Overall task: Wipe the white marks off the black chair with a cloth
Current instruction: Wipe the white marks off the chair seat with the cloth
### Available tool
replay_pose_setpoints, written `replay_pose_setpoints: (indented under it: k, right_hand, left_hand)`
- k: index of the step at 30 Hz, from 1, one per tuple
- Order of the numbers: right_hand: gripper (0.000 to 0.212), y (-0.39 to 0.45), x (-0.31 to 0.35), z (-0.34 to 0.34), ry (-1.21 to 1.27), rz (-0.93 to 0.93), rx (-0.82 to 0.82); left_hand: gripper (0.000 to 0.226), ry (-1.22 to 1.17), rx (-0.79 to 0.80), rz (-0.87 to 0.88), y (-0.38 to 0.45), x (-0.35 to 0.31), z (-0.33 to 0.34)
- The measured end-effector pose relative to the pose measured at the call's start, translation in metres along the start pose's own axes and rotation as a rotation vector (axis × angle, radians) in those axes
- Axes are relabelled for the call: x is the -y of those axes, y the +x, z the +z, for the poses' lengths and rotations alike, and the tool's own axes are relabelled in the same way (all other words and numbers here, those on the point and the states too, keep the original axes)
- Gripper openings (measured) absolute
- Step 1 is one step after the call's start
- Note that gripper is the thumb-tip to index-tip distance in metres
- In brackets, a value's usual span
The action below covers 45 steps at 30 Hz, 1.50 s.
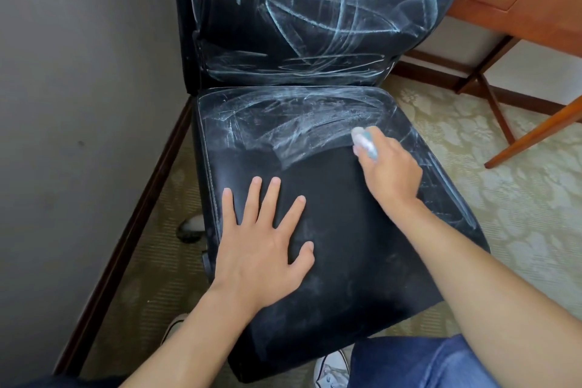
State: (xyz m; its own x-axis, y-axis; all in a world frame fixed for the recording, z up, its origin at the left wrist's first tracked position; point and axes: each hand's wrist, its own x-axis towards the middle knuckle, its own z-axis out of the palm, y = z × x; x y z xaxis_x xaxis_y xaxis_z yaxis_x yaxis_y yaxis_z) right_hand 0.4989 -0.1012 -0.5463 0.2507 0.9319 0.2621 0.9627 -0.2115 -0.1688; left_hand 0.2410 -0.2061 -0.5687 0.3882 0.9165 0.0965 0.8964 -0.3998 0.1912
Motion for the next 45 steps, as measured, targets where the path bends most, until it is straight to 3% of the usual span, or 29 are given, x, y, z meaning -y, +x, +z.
replay_pose_setpoints:
  k: [4, 9, 11, 15, 17, 21, 25, 27, 29, 32, 34, 38, 42, 45]
  right_hand:
    - [0.033, -0.012, 0.027, 0.008, 0.052, -0.106, -0.012]
    - [0.037, -0.046, 0.09, 0.005, 0.203, -0.549, 0.092]
    - [0.038, -0.033, 0.079, -0.002, 0.119, -0.502, 0.081]
    - [0.026, 0.007, 0.018, 0.001, 0.018, -0.041, 0.041]
    - [0.028, 0.01, 0.006, 0.005, -0.017, 0.004, -0.004]
    - [0.031, -0.005, 0.042, 0.01, 0.053, -0.121, -0.005]
    - [0.038, -0.038, 0.1, 0.004, 0.227, -0.443, 0.096]
    - [0.039, -0.04, 0.106, 0.0, 0.186, -0.538, 0.091]
    - [0.038, -0.024, 0.09, 0.001, 0.121, -0.436, 0.069]
    - [0.032, 0.012, 0.042, 0.008, 0.0, -0.075, 0.05]
    - [0.03, 0.02, 0.018, 0.008, -0.059, 0.039, 0.012]
    - [0.031, 0.007, 0.046, 0.011, -0.007, -0.088, 0.013]
    - [0.034, -0.029, 0.113, 0.006, 0.239, -0.421, 0.126]
    - [0.035, -0.021, 0.112, 0.002, 0.192, -0.522, 0.148]
  left_hand:
    - [0.072, 0.004, -0.012, -0.013, 0.0, -0.002, -0.002]
    - [0.075, -0.003, -0.011, -0.05, -0.001, -0.003, -0.004]
    - [0.074, -0.009, -0.018, -0.053, -0.001, -0.003, -0.003]
    - [0.071, -0.008, -0.039, -0.038, -0.002, -0.002, -0.002]
    - [0.071, -0.007, -0.048, -0.037, -0.002, -0.001, -0.001]
    - [0.071, -0.005, -0.05, -0.036, -0.002, -0.002, -0.001]
    - [0.072, -0.006, -0.052, -0.037, -0.002, -0.002, -0.001]
    - [0.073, -0.004, -0.05, -0.038, -0.002, -0.002, -0.001]
    - [0.072, -0.001, -0.051, -0.035, -0.002, -0.001, -0.001]
    - [0.07, 0.0, -0.045, -0.039, -0.003, 0.0, -0.002]
    - [0.069, -0.004, -0.047, -0.036, -0.002, -0.001, -0.002]
    - [0.069, -0.012, -0.052, -0.034, -0.002, -0.001, -0.001]
    - [0.071, -0.003, -0.033, -0.029, -0.002, 0.0, 0.0]
    - [0.072, 0.003, -0.016, -0.026, -0.003, 0.001, 0.001]
